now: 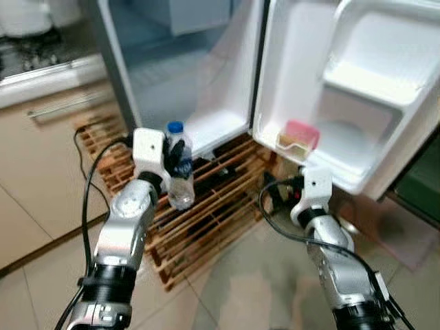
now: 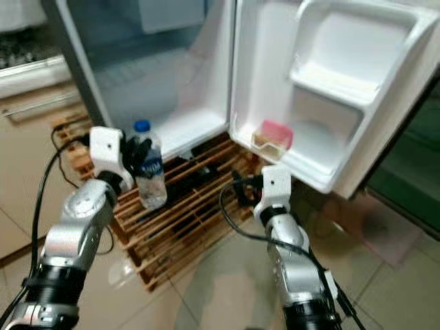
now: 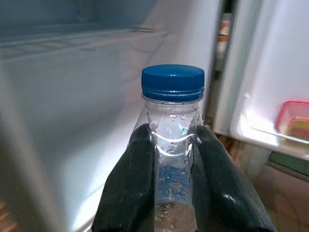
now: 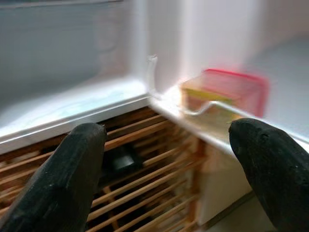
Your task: Restocking fridge
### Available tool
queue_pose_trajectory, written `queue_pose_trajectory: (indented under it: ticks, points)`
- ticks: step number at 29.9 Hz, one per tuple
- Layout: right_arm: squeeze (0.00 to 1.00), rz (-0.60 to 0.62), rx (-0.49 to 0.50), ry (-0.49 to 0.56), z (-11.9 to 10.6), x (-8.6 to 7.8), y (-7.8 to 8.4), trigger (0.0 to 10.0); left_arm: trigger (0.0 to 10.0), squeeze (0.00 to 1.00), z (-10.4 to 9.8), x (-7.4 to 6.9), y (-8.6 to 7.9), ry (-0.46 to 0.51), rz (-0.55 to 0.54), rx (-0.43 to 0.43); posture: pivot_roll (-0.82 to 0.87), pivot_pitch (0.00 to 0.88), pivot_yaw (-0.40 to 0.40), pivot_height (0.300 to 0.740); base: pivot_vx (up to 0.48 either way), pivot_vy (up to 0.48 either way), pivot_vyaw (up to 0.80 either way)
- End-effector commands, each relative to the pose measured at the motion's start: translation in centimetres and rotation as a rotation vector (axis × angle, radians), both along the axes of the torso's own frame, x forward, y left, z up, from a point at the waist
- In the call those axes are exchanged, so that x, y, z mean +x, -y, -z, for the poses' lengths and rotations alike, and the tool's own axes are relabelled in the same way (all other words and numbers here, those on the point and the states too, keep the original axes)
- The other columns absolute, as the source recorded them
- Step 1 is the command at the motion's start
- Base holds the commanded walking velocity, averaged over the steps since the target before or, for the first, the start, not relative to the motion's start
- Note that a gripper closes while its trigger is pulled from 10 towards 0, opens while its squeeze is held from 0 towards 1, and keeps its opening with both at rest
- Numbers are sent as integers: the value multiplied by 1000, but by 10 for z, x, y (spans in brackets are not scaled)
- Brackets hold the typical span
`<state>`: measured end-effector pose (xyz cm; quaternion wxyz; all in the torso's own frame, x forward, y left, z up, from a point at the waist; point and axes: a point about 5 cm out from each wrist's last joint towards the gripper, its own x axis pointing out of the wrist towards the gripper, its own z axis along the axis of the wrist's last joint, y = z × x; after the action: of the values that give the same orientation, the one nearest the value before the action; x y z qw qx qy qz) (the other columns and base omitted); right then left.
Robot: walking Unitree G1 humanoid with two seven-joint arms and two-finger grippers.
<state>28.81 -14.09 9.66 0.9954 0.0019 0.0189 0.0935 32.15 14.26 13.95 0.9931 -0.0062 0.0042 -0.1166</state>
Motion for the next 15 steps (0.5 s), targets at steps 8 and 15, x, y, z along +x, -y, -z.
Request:
queue_pose_trajectory:
  ticks: [8, 15]
  points:
    - [75, 28, 4, 3, 0, -1, 8, 10000, 10000, 0, -12, 3, 13, 42, 74, -48, -76, 0, 36, 730, 0, 0, -698]
    - [75, 33, 6, 7, -1, -1, 9, 10000, 10000, 0, -14, 4, 11, 70, 58, -19, -83, 0, 37, 730, 0, 0, -700]
